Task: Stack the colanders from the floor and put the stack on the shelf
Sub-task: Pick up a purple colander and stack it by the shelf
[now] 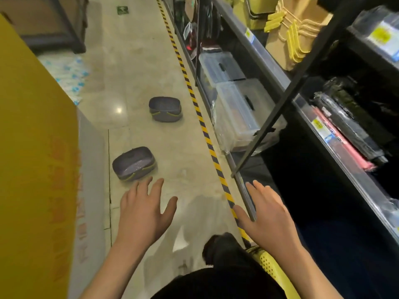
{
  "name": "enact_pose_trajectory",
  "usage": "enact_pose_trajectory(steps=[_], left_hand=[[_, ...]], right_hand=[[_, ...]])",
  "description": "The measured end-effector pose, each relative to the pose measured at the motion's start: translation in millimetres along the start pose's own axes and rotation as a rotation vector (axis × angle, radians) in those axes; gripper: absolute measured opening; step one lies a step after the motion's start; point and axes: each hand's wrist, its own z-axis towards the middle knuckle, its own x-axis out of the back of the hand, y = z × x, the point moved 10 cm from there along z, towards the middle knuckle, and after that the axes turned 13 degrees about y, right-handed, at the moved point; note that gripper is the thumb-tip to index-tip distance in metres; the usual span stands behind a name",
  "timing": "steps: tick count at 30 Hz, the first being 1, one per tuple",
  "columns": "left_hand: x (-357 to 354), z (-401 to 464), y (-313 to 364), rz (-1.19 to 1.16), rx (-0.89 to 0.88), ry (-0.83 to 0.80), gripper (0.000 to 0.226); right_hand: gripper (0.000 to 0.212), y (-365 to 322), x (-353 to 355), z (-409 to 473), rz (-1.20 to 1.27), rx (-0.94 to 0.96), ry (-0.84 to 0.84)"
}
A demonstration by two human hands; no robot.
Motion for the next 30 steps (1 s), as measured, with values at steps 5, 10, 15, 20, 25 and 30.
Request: enact_pose_trajectory(steps=[5,10,15,20,25,30], left_hand=[[-11,85,14,-0.008,-0.001,0.026,0.068],[-5,181,32,0.015,0.048,0.042,0.063],[7,277,38,0.003,0.131,0.103,0.064],[9,350,24,0.015,0.198,0.156,0.059],[0,429,-14,-0.003,0.246,0.163,0.061],[-4,520,-64,-0.056,0.269,0.174,0.063]], right_hand=[[0.074,17,-42,85,0.009,0.018,-0.119],[0.077,13,-66,202,0.068,0.091,-0.155],[0.076,-12,-71,325,0.136,0.175,-0.142],[0.076,-40,-84,420,0.171,0.229,-0.18],[0.075,-78,-115,507,0.132,0.278,-0.191],[0.073,-117,-146,583,0.099,0.285,-0.208]])
